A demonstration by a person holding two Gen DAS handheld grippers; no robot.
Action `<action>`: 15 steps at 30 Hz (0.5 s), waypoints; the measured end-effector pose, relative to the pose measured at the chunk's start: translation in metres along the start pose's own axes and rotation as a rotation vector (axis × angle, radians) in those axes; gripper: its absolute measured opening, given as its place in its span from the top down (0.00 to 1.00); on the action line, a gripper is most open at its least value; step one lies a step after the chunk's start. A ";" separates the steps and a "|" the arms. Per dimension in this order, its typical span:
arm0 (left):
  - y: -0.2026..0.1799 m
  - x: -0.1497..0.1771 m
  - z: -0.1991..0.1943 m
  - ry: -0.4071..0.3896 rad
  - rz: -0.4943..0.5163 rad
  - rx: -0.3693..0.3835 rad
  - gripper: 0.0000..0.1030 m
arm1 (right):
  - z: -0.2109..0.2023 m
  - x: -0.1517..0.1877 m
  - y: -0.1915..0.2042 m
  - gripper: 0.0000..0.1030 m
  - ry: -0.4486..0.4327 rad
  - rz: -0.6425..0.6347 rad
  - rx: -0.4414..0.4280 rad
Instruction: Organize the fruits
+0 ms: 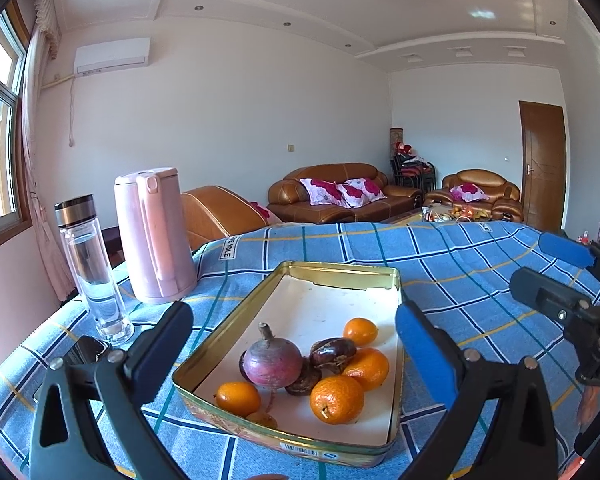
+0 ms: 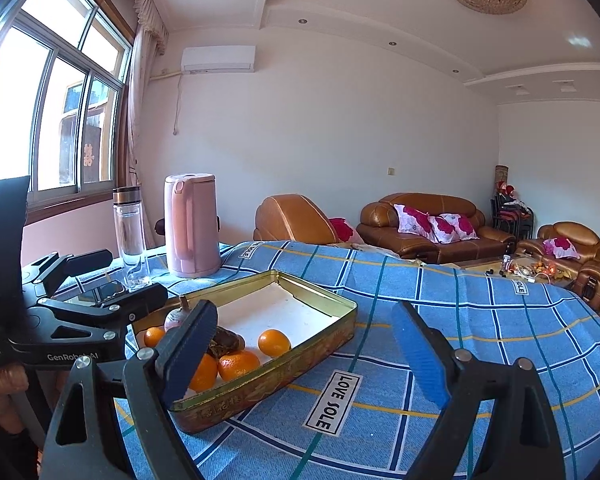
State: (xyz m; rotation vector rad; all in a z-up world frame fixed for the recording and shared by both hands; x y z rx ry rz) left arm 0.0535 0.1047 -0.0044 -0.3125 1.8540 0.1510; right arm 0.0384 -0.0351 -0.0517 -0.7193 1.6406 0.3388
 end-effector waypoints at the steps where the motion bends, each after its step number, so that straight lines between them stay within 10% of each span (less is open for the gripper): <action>1: -0.002 0.000 -0.001 -0.004 0.004 0.003 0.00 | 0.000 0.001 0.000 0.13 0.001 0.000 0.001; 15: -0.012 0.002 -0.005 -0.024 0.044 0.023 0.00 | 0.001 0.010 -0.002 0.13 0.024 0.002 -0.008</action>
Point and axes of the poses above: each gripper's, at about its wrist camera, not at the fingertips, and z roughly the way its jaws point, y to its left, x to its underside, the point moved 3 cm from there along z, roughly the way its jaws point, and after that the axes turned 7 degrees about -z, right-handed, at the moved point
